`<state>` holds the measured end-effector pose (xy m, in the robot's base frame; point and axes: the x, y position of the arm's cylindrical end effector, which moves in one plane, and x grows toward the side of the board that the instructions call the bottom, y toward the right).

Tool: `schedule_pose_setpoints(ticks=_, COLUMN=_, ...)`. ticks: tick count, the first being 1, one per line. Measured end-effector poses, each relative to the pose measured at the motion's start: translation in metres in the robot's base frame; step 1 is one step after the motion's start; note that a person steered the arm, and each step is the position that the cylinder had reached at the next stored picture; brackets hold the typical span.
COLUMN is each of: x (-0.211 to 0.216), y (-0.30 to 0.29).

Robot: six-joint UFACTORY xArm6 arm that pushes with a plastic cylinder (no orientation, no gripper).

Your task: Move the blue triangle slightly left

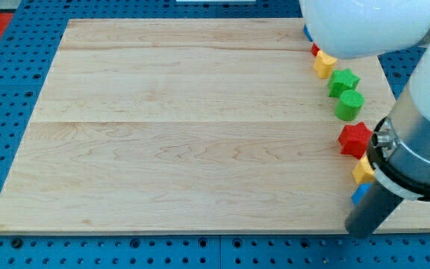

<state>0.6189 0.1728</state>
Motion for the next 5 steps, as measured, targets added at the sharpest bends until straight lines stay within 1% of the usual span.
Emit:
schedule_pose_setpoints(ticks=1, x=-0.001, y=0.012)
schedule_pose_setpoints(ticks=3, x=-0.002, y=0.099)
schedule_pose_setpoints(ticks=4, x=-0.047, y=0.123)
schedule_pose_setpoints(ticks=5, x=-0.116, y=0.124)
